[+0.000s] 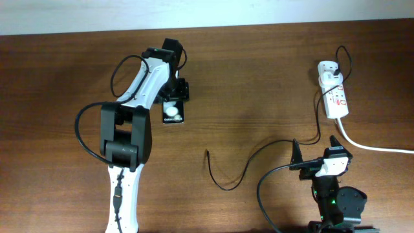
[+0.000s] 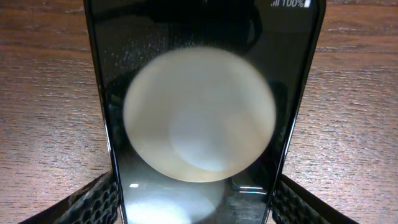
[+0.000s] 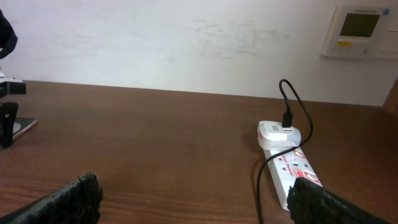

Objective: Plug charger to phone and switch on socket
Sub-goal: 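Close the left gripper on the phone's long edges, then lift the phone with the left gripper and tilt it upright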

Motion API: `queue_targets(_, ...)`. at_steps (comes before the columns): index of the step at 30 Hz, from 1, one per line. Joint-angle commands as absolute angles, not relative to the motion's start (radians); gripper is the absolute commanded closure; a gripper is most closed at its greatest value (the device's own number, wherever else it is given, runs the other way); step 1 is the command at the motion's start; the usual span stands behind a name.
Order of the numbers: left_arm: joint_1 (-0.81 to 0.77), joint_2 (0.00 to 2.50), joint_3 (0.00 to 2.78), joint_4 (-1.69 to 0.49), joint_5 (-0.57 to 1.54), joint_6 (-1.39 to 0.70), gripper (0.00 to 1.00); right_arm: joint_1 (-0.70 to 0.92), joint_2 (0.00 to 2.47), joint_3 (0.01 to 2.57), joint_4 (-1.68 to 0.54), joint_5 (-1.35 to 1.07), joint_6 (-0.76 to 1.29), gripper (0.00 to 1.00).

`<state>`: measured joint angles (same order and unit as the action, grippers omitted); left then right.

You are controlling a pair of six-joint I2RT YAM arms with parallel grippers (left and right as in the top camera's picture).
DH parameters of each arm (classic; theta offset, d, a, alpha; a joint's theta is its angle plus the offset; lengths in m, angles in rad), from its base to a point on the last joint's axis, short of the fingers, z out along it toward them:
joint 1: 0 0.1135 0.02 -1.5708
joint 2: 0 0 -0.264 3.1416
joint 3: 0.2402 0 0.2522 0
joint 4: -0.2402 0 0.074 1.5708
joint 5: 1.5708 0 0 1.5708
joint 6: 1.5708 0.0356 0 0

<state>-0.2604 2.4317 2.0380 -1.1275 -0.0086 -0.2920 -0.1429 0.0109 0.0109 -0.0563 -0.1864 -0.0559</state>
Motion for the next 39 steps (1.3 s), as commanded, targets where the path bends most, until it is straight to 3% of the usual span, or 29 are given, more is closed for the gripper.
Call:
queue_targets(1,-0.255,2.440,2.010,-1.118,-0.008,-0.291,0.86,-0.136,0.004,0.006,-0.061,-0.203,-0.056,0.01)
queue_targets(3,-0.255,2.440,2.010,-1.119,-0.007,-0.291,1.00,-0.136,0.004,0.006,-0.061,-0.203,-0.056,0.01)
queue_targets(23,-0.254,2.440,2.233,-1.304,0.059,-0.290,1.00,-0.136,0.004,0.006,-0.061,-0.203,-0.056,0.01)
queue_targets(26,-0.254,2.440,2.323,-1.340,0.234,-0.291,1.00,-0.136,0.004,0.006,-0.061,-0.203,-0.056,0.01)
queue_targets(32,-0.254,2.440,2.373,-1.337,0.793,-0.310,1.00,-0.136,0.004,0.006,-0.061,-0.203,-0.056,0.01)
queue_targets(39,-0.252,2.440,2.373,-1.341,1.184,-0.488,1.00,-0.136,0.004,0.006,-0.061,-0.203,-0.056,0.01)
